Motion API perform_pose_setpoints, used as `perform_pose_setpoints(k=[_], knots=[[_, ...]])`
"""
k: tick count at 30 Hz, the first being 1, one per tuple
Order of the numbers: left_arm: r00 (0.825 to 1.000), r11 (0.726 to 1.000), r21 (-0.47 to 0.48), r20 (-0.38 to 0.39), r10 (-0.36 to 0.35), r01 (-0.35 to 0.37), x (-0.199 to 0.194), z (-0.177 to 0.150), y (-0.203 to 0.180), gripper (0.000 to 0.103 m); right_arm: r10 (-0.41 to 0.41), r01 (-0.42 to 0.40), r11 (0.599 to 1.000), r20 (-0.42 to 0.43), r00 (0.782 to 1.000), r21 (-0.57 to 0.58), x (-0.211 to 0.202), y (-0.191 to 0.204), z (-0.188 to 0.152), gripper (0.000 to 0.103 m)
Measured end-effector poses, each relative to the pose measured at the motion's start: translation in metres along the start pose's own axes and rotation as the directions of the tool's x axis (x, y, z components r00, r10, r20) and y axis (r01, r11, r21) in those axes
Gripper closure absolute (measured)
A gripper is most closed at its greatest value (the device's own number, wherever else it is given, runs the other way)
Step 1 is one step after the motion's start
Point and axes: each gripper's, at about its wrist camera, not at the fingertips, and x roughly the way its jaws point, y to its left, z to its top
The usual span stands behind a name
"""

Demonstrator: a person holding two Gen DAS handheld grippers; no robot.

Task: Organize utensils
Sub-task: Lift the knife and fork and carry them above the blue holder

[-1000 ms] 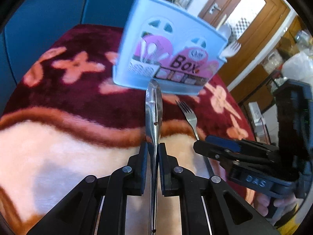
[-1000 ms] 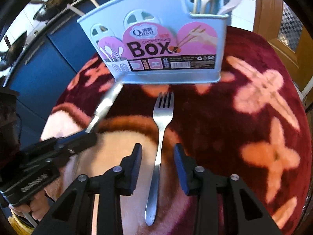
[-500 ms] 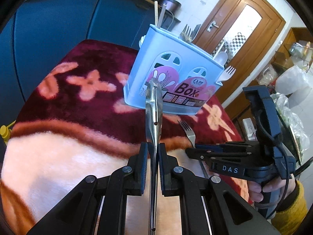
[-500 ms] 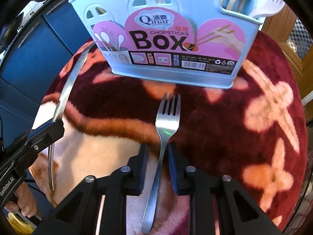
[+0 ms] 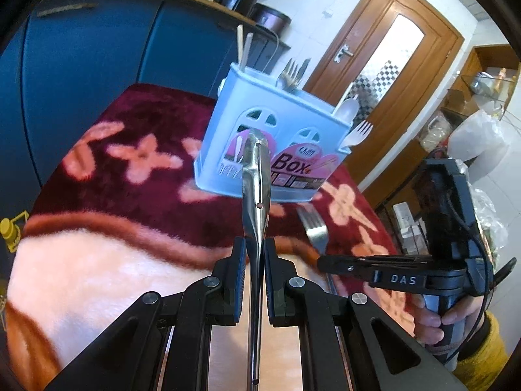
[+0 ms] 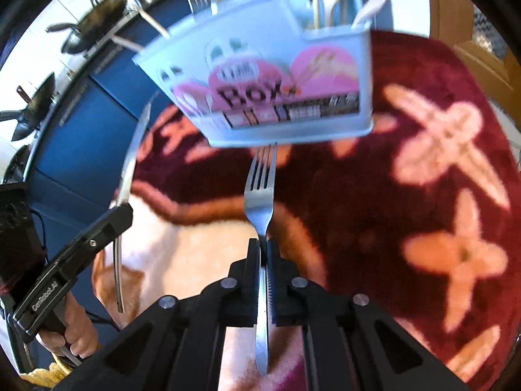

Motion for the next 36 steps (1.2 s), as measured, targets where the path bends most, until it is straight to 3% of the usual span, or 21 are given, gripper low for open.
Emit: perform_pose_setpoints(k=[6,11,20,24,29,36], knots=[[0.998,1.000,0.013,0.061,-0.026,0.025,-0.013,0.005,-0.009,0.092,0.013,-0.014,1.000,0.161,0.987,0.006,-0.033,0.004,-0.010,0.099],[0.994,0.999,0.028,0.103,-0.042,0.039,-0.019,0.010,-0.018,0.092,0.003,-0.006,1.000,0.327,0.945,0.009,-0.055,0.011,-0.020,0.099],[0.981,0.997,0.058,0.187,-0.057,0.047,-0.025,0.032,-0.034,0.092,-0.034,0.049,0.999,0.476,0.879,-0.020,-0.088,0.018,-0.012,0.099],[0.973,0.997,0.062,0.224,-0.060,0.047,-0.022,0.049,-0.039,0.092,-0.040,0.061,0.998,0.505,0.862,-0.026,-0.098,0.018,-0.003,0.099],[0.954,0.996,0.075,0.293,-0.064,0.044,-0.022,0.073,-0.047,0.092,-0.040,0.069,0.997,0.531,0.847,-0.035,-0.105,0.017,0.009,0.099],[0.900,0.994,0.109,0.434,-0.046,-0.001,-0.019,0.115,-0.057,0.092,-0.031,0.070,0.996,0.570,0.821,-0.047,-0.113,0.014,0.023,0.099]])
